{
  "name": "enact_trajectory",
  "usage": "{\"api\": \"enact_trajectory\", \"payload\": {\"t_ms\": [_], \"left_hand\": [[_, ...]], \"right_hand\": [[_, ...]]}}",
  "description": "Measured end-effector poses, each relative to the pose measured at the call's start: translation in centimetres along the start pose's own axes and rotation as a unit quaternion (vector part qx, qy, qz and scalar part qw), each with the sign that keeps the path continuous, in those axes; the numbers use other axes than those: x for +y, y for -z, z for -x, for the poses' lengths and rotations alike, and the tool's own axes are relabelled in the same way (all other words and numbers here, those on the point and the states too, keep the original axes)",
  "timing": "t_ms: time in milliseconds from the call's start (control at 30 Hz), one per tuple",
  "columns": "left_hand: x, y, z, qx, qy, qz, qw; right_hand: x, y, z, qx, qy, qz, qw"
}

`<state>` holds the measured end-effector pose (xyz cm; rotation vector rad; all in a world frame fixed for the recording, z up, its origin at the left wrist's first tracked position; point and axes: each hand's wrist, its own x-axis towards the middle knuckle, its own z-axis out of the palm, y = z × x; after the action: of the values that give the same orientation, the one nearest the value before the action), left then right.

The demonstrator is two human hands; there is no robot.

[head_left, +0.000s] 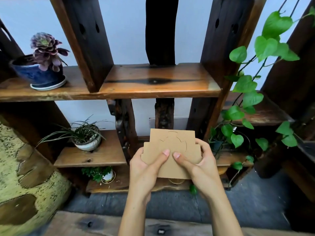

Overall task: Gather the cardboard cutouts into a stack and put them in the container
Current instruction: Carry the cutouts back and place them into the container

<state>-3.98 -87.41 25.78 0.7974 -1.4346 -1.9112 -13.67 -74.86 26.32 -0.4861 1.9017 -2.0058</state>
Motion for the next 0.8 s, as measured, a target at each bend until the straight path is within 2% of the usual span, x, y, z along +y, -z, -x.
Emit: {"api": "enact_trajectory", "payload": {"t_ms": [233, 400, 533, 800], "left_hand": [[0.4, 1.9, 2.8, -0.050, 0.013, 0.016, 0.999], [0.6, 2.7, 4.3, -0.085, 0.002, 0.016, 0.996], [-0.2, 2.8, 6.0, -0.121, 0.027, 0.011, 0.992], [-3.3, 1.9, 9.7, -0.211, 0.075, -0.019, 0.974]], "right_hand": [[-0.3, -0.3, 5.0, 0.043, 0.017, 0.019, 0.999], [-0.4, -0.4, 8.0, 0.074, -0.003, -0.020, 0.997], [-0.3, 0.5, 11.1, 0.099, -0.018, -0.031, 0.994], [1.2, 2.5, 17.3, 0.222, -0.054, -0.039, 0.973]]}}
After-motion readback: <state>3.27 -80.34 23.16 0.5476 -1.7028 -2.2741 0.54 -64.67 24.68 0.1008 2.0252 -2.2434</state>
